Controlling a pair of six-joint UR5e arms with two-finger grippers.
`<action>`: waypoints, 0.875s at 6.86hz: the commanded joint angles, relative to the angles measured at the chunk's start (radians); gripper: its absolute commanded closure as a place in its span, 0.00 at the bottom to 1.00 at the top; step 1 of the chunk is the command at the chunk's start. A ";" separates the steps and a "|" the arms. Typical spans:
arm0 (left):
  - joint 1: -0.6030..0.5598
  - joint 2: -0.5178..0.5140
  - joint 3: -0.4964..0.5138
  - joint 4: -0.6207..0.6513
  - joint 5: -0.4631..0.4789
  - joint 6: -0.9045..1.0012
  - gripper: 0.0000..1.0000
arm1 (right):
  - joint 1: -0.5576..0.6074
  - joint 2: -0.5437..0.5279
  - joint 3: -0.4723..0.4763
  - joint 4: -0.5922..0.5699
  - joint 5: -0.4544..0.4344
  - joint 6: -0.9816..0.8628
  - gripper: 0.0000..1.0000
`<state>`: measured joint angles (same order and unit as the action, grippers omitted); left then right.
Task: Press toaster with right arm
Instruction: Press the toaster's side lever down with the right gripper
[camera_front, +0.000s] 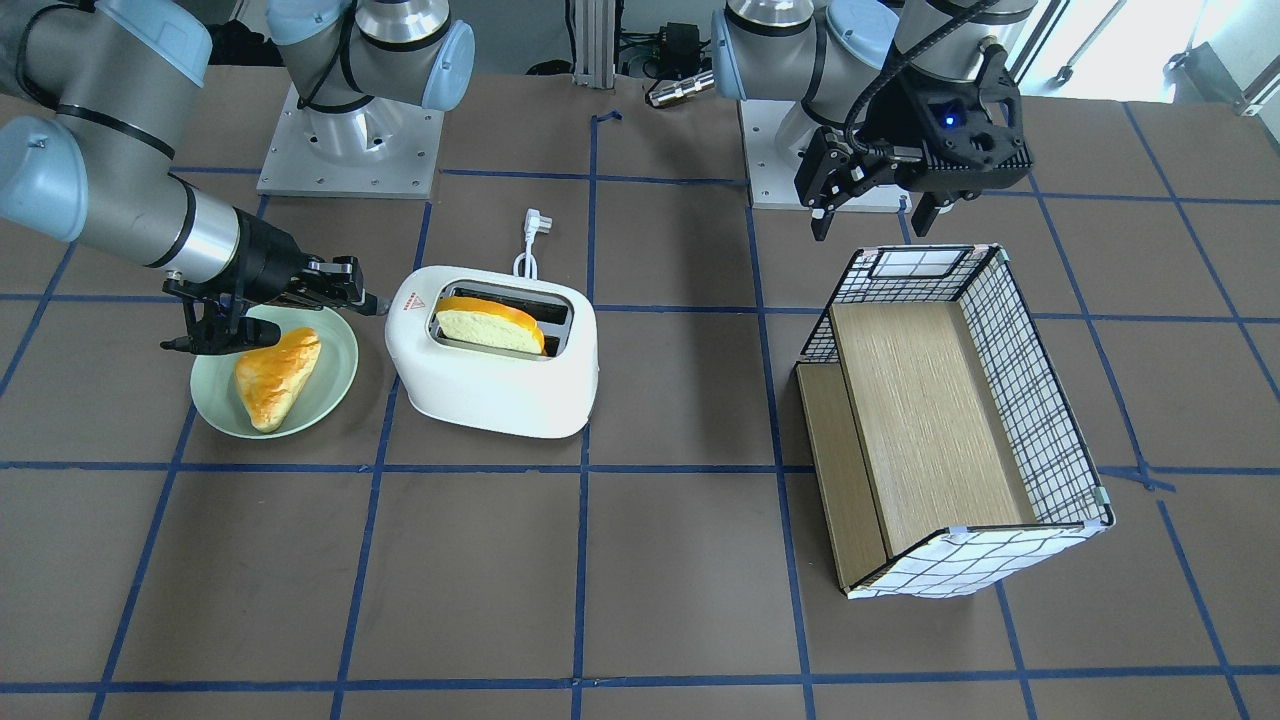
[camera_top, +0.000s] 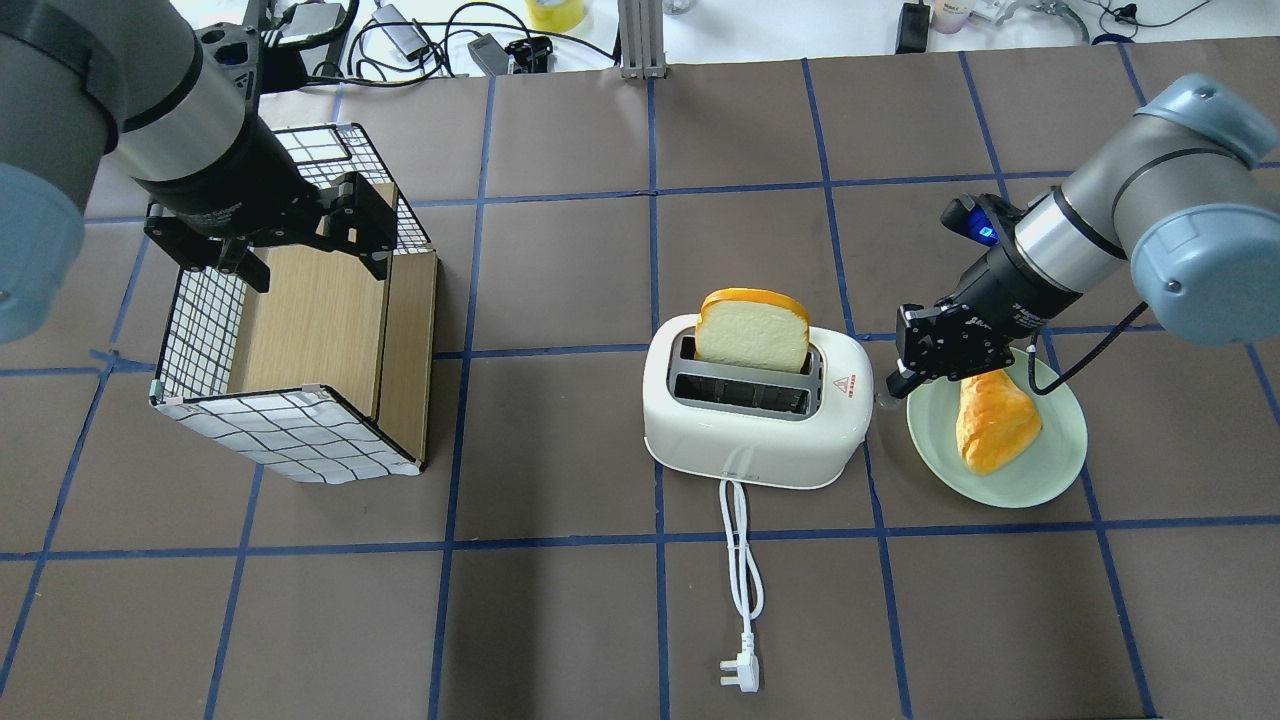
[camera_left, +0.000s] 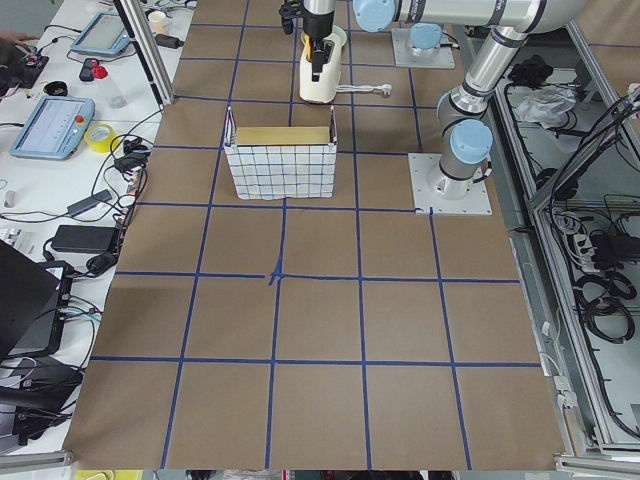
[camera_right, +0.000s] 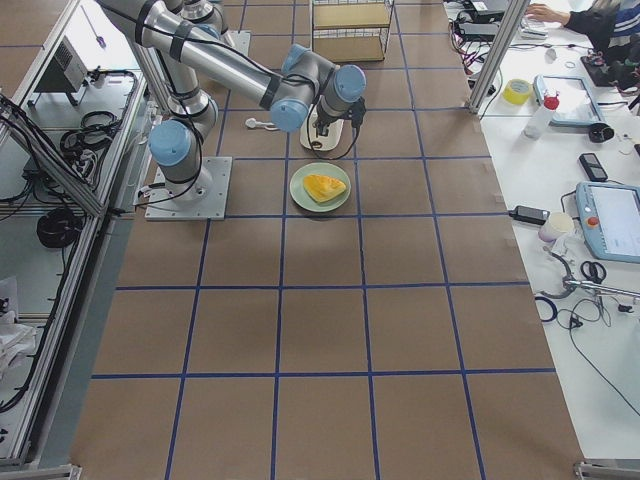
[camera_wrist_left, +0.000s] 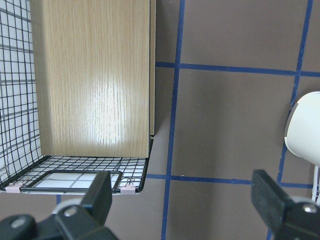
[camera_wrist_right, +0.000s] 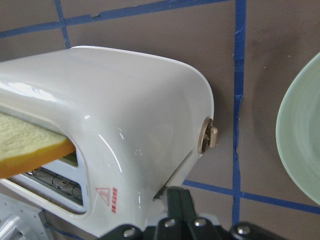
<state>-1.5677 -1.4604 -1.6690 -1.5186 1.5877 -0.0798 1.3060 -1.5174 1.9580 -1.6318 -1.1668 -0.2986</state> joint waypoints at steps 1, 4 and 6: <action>0.000 0.000 0.000 0.000 0.000 0.000 0.00 | -0.001 0.013 0.001 -0.011 0.001 -0.002 1.00; 0.000 0.000 0.000 0.000 0.000 0.000 0.00 | -0.001 0.028 -0.001 -0.026 -0.001 -0.004 1.00; 0.000 0.000 0.000 0.000 0.000 0.000 0.00 | -0.001 0.029 0.016 -0.045 0.001 -0.005 1.00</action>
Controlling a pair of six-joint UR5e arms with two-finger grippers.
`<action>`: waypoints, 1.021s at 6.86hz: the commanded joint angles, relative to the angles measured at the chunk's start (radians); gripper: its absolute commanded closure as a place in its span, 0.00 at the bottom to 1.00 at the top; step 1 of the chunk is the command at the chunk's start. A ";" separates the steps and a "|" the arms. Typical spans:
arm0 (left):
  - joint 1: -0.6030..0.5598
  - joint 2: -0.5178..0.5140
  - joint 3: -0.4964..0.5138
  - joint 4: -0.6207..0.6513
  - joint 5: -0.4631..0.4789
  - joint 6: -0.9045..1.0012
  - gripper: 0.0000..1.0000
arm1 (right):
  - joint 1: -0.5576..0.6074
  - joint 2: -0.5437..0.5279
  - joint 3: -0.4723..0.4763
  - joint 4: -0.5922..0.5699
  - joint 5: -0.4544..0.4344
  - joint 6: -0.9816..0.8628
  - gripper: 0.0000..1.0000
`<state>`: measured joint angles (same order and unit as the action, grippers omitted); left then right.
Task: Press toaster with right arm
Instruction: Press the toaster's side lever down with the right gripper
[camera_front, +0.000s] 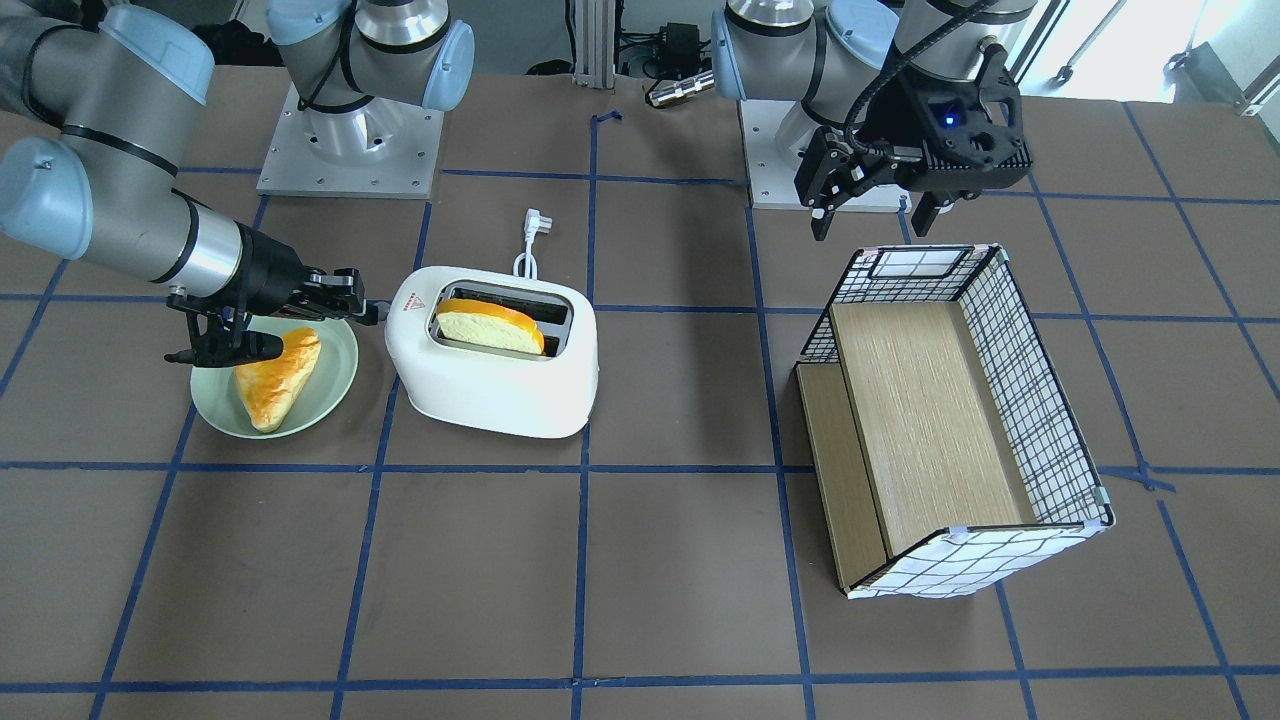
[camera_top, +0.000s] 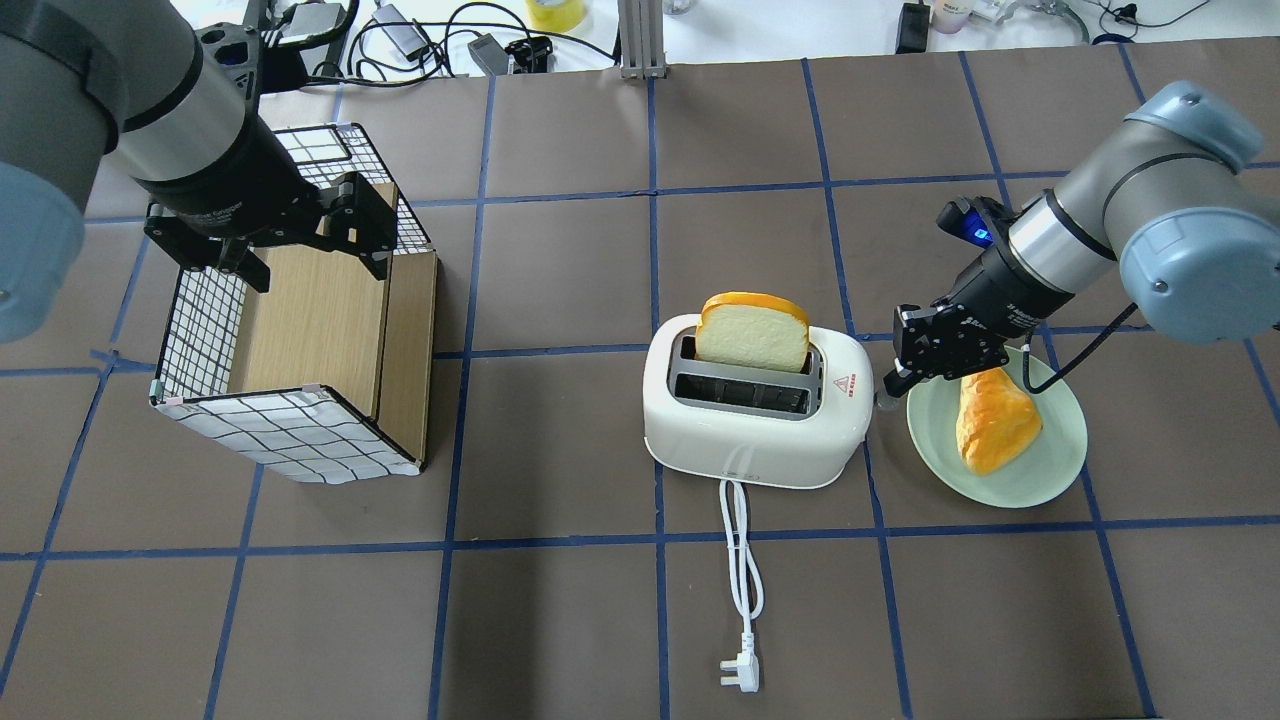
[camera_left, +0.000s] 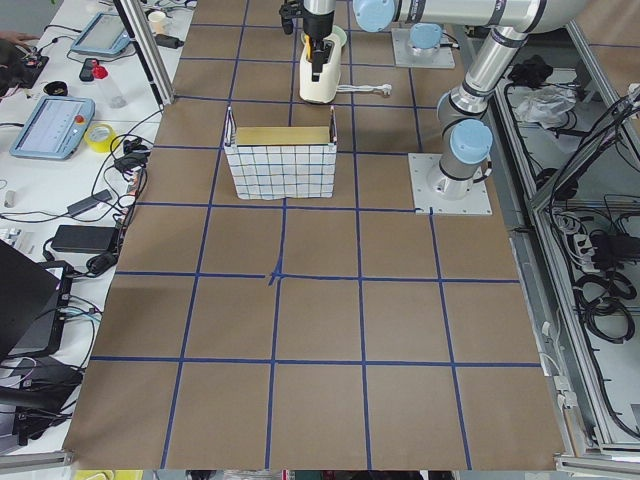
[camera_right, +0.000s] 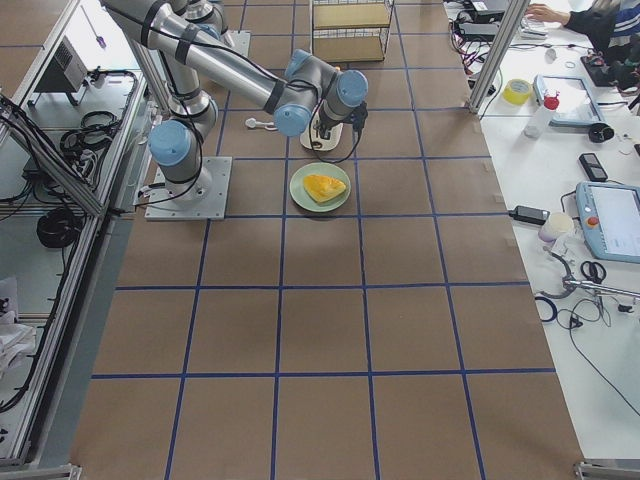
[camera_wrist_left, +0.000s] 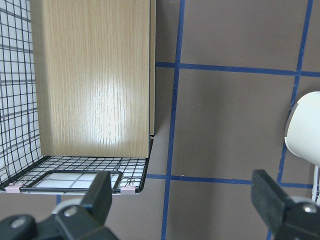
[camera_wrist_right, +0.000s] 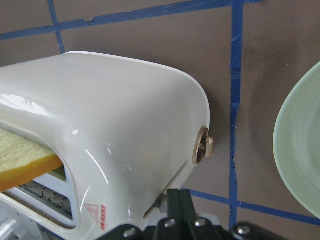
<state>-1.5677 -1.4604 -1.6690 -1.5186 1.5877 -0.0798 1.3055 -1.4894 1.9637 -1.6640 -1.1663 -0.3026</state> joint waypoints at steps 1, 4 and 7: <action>0.000 0.000 0.000 0.000 0.000 0.000 0.00 | 0.000 0.001 0.032 -0.043 0.000 -0.001 1.00; 0.000 0.000 0.000 0.000 0.000 0.000 0.00 | 0.000 0.027 0.063 -0.100 -0.003 -0.001 1.00; 0.000 0.000 0.000 0.000 0.000 0.000 0.00 | 0.000 0.043 0.069 -0.114 -0.001 -0.013 1.00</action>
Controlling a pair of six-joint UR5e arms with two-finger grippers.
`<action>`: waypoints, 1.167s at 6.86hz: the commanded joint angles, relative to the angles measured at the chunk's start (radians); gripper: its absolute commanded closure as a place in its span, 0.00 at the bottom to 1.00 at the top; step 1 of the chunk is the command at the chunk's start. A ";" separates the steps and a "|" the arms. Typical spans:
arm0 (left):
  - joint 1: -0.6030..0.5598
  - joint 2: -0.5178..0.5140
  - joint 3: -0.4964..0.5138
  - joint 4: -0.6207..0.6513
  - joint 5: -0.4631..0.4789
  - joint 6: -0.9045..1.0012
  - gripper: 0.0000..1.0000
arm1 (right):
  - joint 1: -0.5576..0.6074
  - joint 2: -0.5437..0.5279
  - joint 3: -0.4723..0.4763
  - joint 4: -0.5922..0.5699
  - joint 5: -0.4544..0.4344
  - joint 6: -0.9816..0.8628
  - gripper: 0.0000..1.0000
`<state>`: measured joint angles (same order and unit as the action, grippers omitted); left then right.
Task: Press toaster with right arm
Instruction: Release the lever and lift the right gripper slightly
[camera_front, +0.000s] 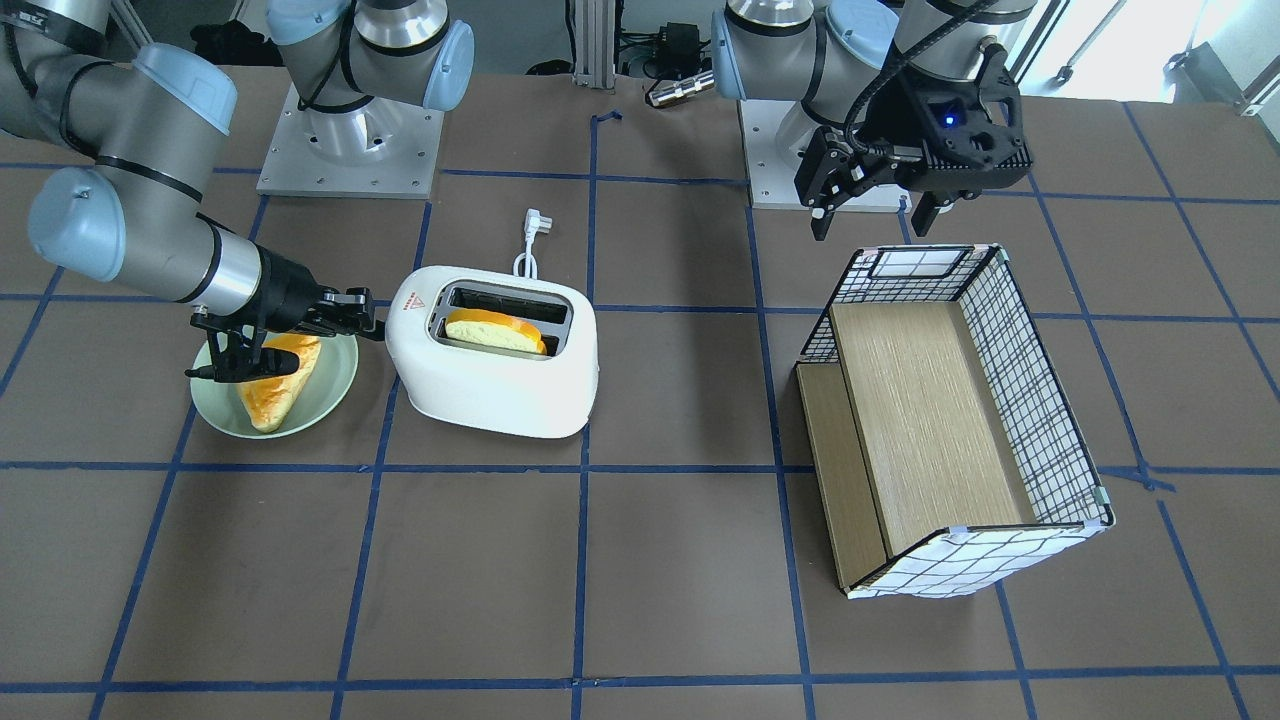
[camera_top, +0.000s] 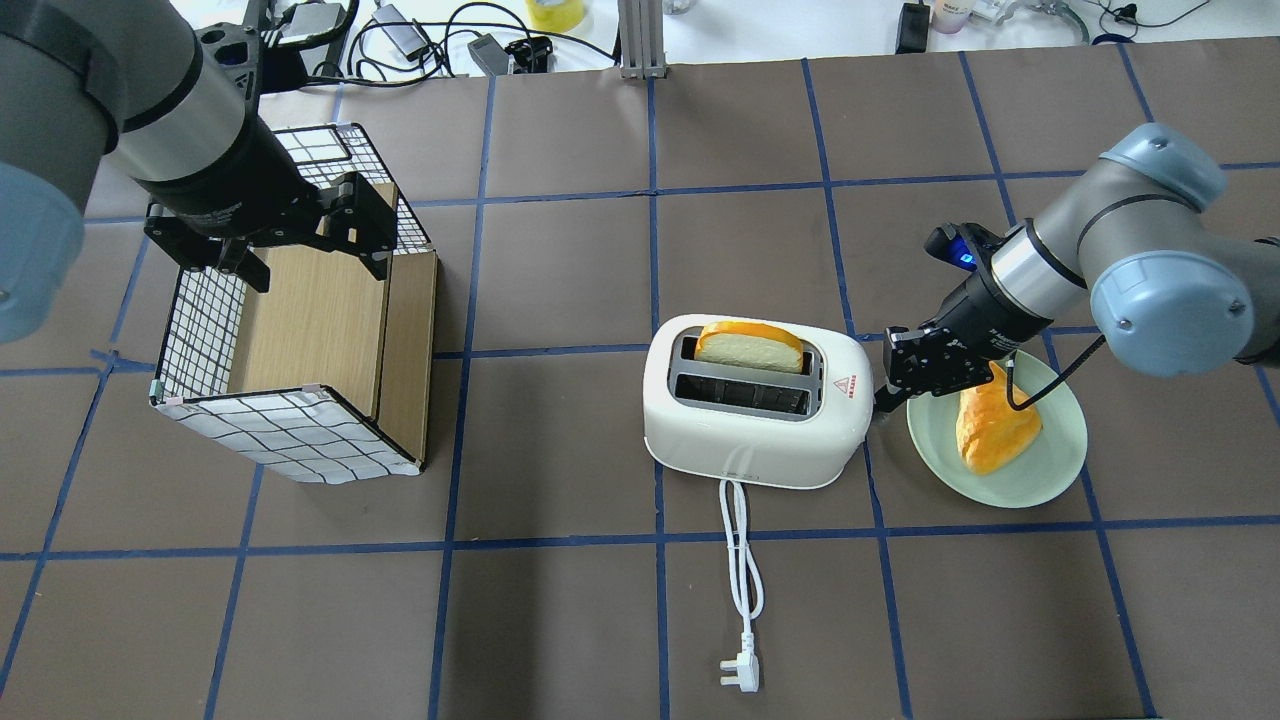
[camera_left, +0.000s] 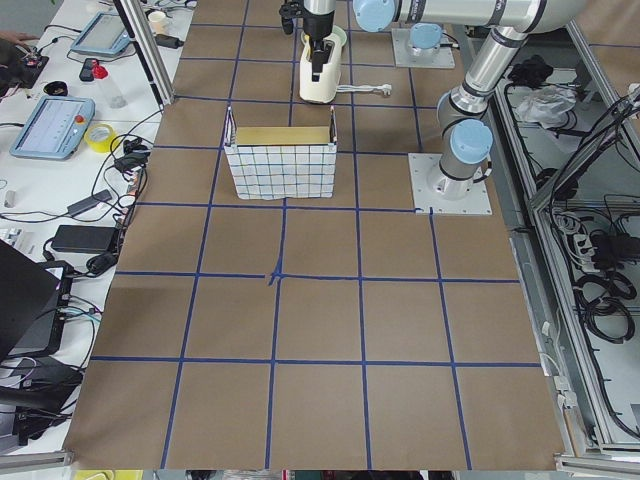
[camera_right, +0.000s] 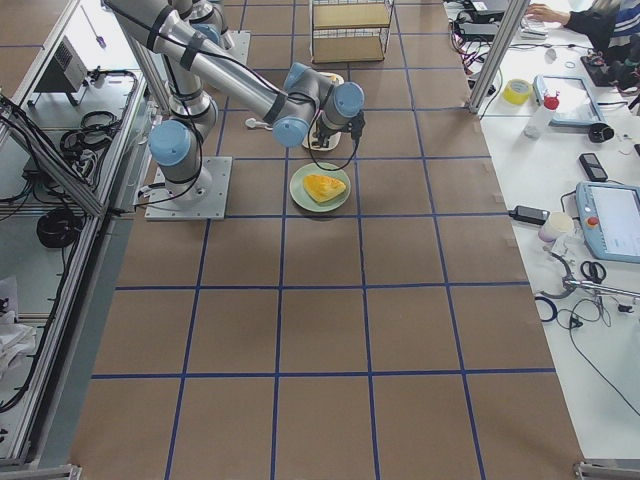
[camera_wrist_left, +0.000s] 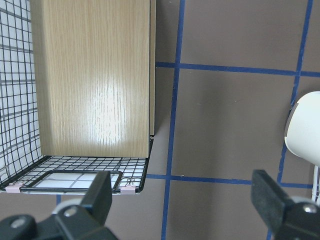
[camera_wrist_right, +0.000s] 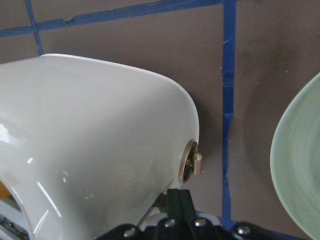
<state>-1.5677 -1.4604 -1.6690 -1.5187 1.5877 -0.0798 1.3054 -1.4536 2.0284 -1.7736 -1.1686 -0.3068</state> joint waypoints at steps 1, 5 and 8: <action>0.000 0.000 0.000 0.000 0.000 0.000 0.00 | 0.000 0.007 0.004 -0.010 0.001 -0.011 1.00; 0.000 0.000 0.000 0.000 0.000 0.000 0.00 | 0.000 0.009 0.013 -0.023 0.001 -0.011 1.00; 0.000 0.000 0.000 0.000 0.000 0.000 0.00 | 0.005 -0.042 -0.086 0.000 -0.069 0.085 1.00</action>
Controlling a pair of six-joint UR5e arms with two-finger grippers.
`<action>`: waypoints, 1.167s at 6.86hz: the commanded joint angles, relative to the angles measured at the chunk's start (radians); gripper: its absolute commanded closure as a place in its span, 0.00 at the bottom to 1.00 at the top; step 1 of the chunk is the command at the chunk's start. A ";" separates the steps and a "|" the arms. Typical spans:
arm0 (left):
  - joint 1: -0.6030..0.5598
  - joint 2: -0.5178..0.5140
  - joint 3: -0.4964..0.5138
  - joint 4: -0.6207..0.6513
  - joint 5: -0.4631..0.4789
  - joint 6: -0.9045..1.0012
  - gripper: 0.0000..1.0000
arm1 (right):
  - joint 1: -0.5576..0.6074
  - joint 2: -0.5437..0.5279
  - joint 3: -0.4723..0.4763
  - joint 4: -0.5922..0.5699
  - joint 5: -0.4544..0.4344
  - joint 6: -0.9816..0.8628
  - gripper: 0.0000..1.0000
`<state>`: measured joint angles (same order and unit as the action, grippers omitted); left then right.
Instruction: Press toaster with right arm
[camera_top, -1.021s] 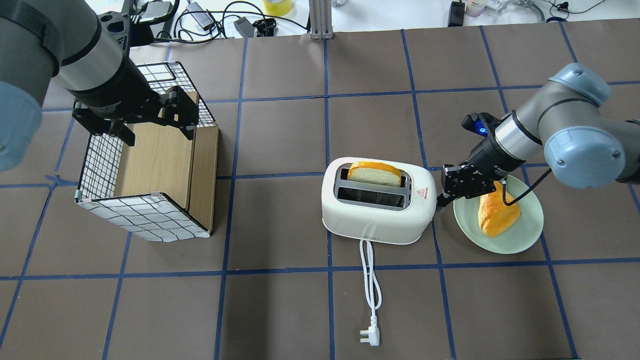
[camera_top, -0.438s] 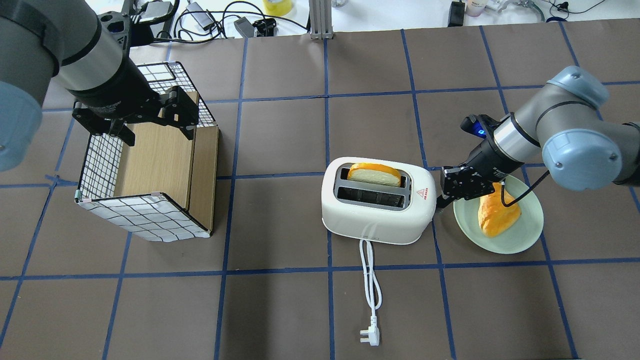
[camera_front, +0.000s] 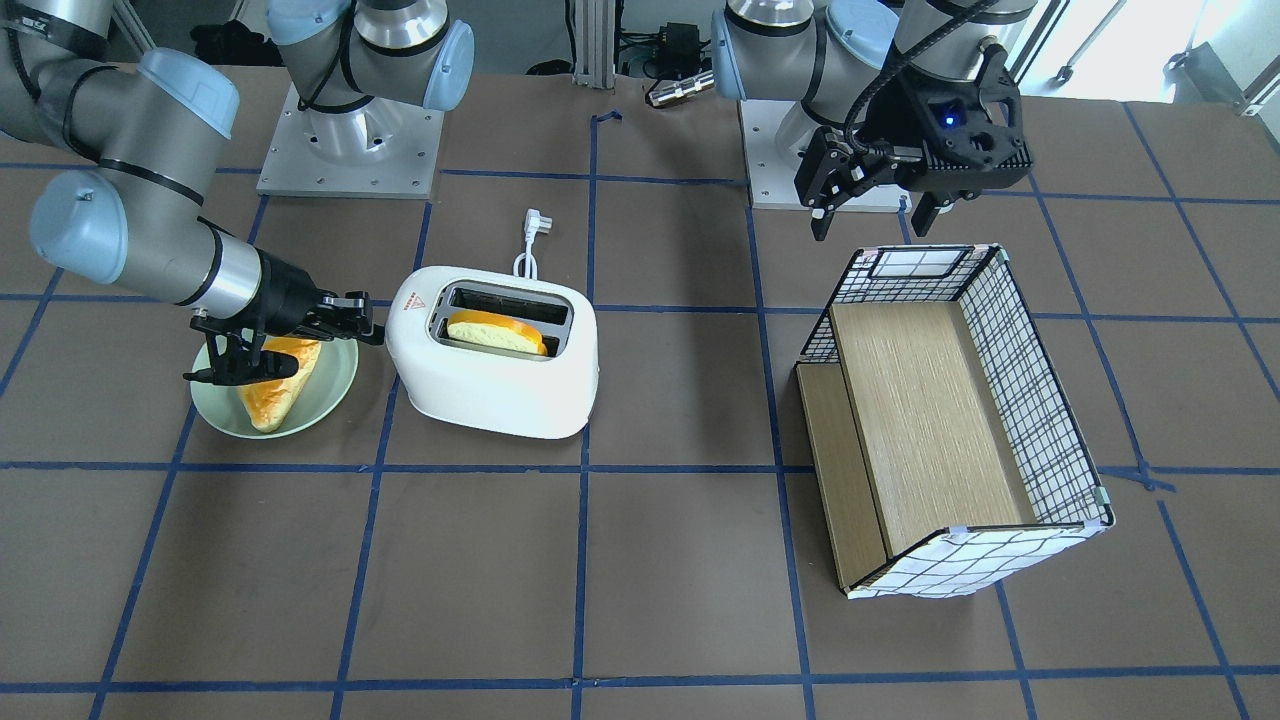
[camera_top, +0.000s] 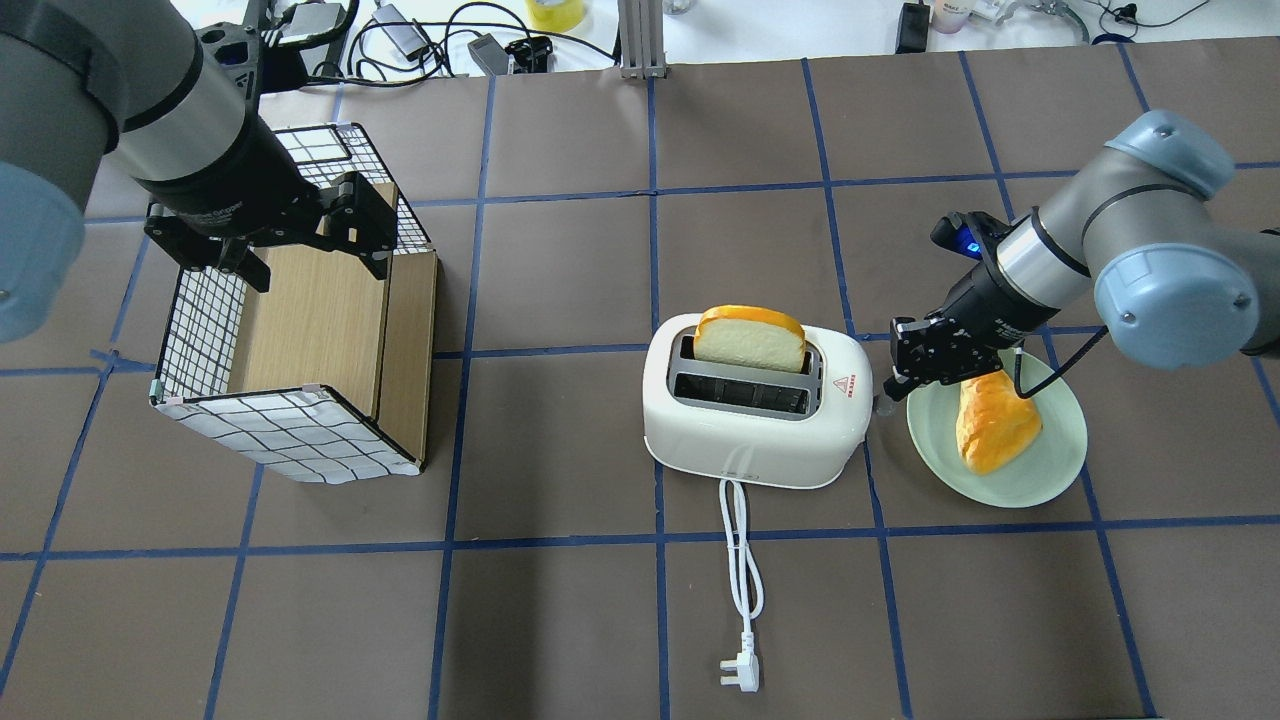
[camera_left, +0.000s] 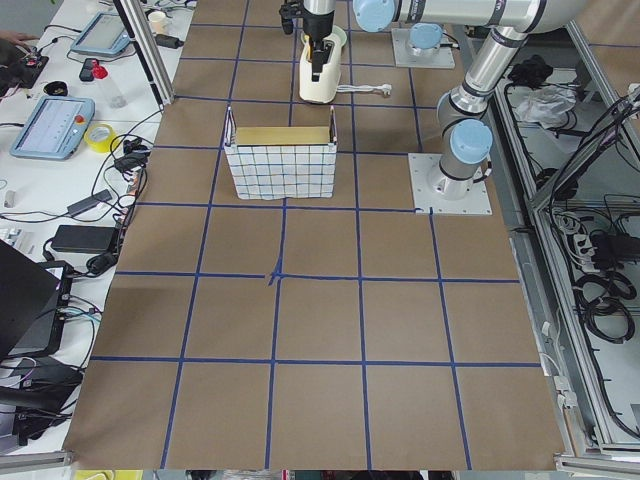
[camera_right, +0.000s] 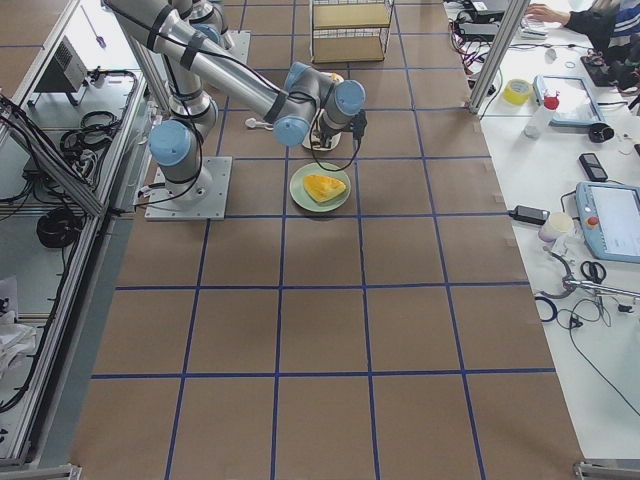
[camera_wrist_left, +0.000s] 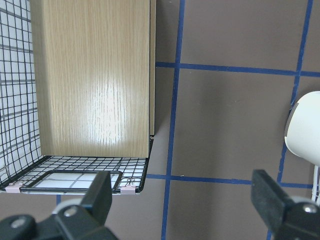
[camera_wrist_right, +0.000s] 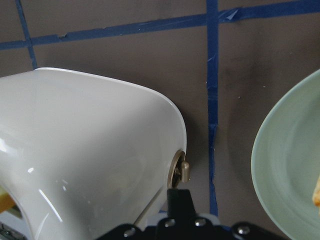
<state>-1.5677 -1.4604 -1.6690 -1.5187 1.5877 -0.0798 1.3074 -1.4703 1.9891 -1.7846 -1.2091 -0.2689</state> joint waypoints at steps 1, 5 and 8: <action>0.000 0.000 0.000 0.000 0.000 0.000 0.00 | 0.006 -0.051 -0.094 0.030 -0.065 0.089 1.00; 0.000 0.000 0.000 0.000 0.000 0.000 0.00 | 0.082 -0.070 -0.390 0.155 -0.205 0.311 0.38; 0.000 0.000 0.000 0.000 0.000 0.000 0.00 | 0.287 -0.064 -0.461 0.114 -0.344 0.418 0.00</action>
<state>-1.5677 -1.4604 -1.6690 -1.5186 1.5877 -0.0798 1.5122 -1.5383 1.5533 -1.6473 -1.5009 0.1172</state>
